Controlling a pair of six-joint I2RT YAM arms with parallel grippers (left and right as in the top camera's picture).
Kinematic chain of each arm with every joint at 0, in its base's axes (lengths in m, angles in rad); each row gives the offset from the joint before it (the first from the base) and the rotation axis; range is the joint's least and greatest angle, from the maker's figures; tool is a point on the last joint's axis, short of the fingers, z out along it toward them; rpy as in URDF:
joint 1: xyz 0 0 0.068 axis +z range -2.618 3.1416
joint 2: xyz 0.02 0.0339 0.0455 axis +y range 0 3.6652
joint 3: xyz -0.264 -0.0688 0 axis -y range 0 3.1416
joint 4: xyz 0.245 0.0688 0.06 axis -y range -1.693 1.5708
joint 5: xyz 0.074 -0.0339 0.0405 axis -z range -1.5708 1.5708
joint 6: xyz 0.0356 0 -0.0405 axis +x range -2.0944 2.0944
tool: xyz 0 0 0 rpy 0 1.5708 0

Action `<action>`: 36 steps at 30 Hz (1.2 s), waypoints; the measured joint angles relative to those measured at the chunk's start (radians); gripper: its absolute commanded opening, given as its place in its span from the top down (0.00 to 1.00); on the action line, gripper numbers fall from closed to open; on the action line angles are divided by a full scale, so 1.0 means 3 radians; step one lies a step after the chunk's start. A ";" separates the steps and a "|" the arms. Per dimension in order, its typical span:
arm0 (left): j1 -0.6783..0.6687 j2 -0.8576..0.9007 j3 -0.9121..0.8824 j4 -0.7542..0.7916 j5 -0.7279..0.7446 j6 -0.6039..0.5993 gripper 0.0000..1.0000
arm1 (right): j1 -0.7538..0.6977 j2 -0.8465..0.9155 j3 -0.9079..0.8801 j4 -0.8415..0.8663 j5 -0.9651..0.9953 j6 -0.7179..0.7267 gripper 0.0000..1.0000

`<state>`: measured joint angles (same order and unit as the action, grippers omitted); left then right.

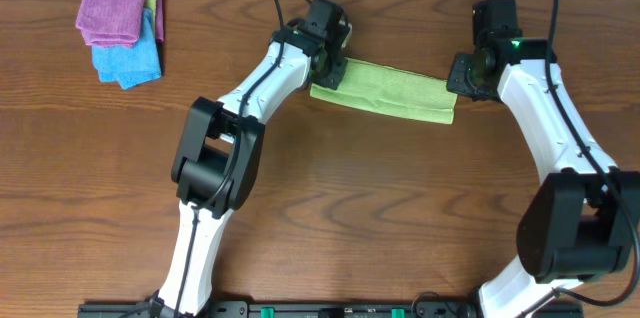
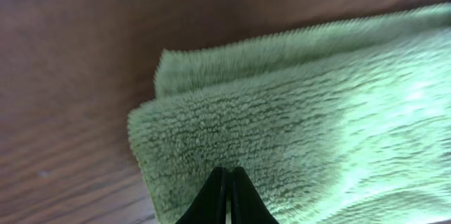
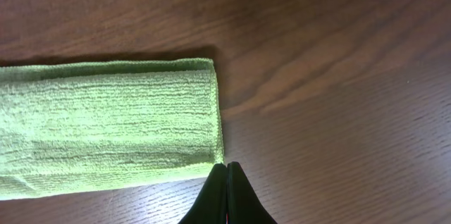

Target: Fold the cloth

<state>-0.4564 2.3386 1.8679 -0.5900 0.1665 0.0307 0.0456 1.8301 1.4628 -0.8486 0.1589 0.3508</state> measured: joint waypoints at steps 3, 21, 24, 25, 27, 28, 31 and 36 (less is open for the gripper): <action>0.0006 0.0084 -0.0058 0.0019 0.0062 -0.0014 0.94 | 0.0000 0.0000 0.0000 0.0004 0.0003 -0.0001 0.98; 0.0031 0.0090 -0.0060 0.0009 0.0158 -0.0015 0.94 | -0.0678 0.0585 -0.0018 -0.0217 -0.1366 -0.0481 0.09; 0.0032 0.0090 -0.0058 -0.0001 0.0160 -0.0015 0.94 | -0.1133 0.0582 -0.0020 -0.0272 -0.1994 -0.0760 0.07; 0.0032 0.0090 -0.0058 -0.0001 0.0161 -0.0015 0.94 | -0.1230 0.0582 -0.0029 -0.0259 -0.2152 -0.0825 0.07; 0.0032 0.0090 -0.0058 -0.0001 0.0161 -0.0015 0.94 | -0.1375 0.0582 -0.0088 -0.0184 -0.2501 -0.0959 0.03; 0.0032 0.0090 -0.0058 -0.0001 0.0160 -0.0015 0.94 | -0.1408 0.0582 -0.0145 -0.0131 -0.2659 -0.1008 0.02; 0.0032 0.0090 -0.0058 -0.0003 0.0168 -0.0015 0.94 | -0.1354 0.0605 -0.0334 0.0072 -0.3039 -0.1110 0.04; 0.0032 0.0090 -0.0058 -0.0004 0.0172 -0.0015 0.94 | -0.1249 0.0923 -0.0449 0.0401 -0.3494 -0.1055 0.07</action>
<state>-0.4469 2.3657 1.8503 -0.5911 0.2180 0.0261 -0.3290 2.1071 1.3281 -0.7284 -0.8894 0.0341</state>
